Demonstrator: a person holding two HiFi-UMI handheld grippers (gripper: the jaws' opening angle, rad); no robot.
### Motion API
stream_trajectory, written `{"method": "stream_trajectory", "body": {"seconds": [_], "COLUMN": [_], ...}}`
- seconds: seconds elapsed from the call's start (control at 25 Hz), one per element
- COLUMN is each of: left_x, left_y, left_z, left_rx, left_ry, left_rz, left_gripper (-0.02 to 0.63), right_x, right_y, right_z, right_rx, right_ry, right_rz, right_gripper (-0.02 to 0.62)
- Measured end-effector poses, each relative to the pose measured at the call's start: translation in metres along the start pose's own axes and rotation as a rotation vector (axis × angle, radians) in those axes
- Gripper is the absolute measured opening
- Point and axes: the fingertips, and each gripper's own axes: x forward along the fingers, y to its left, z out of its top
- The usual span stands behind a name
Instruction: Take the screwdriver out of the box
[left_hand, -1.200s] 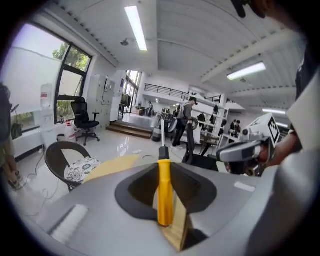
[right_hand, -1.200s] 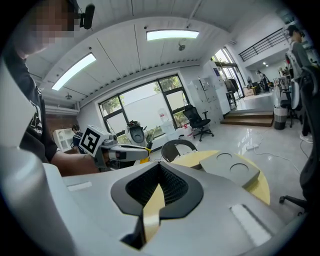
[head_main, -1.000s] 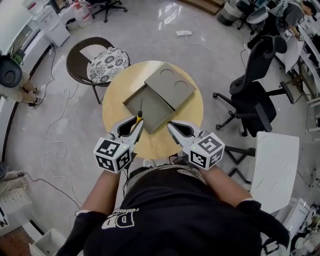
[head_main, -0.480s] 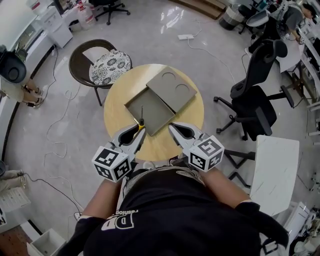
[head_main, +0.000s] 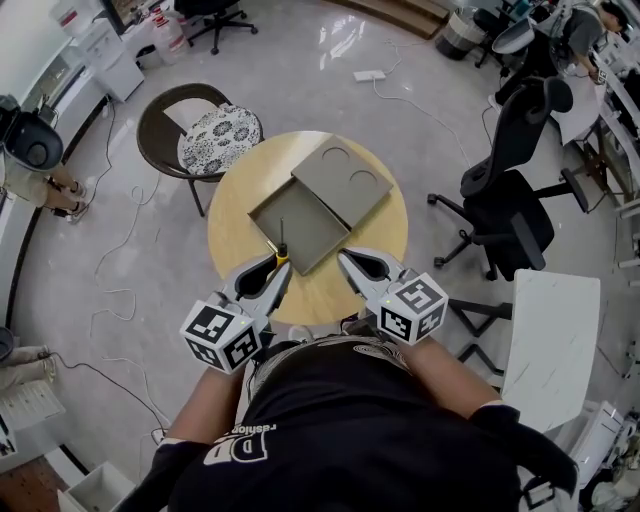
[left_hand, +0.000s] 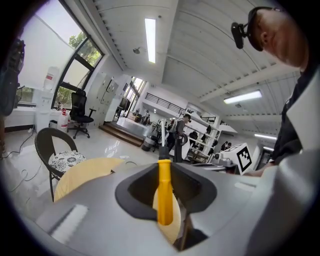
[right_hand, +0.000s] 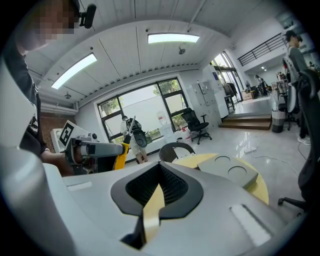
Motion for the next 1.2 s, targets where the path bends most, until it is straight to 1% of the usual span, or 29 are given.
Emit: {"method": "stream_trajectory", "body": {"seconds": [0.36,0.76,1.2], "left_x": [0.002,0.002,0.001], "left_y": [-0.009,-0.013,-0.014], "left_z": [0.006,0.011,0.011], "left_rx": [0.008,0.035,0.039], "left_ry": [-0.013,-0.011,-0.011], "left_rz": [-0.026,-0.031,-0.030], "left_gripper": [0.138,0.138,0.138], "right_x": [-0.001,-0.001,-0.002], "right_y": [-0.001,0.003,0.004], "right_z": [-0.002,0.002,0.002], "right_rx": [-0.007,-0.018,-0.023], "right_ry": [0.007,0.007,0.010], "right_rz": [-0.004,0.007,0.007], "right_gripper": [-0.003,-0.003,-0.003]}}
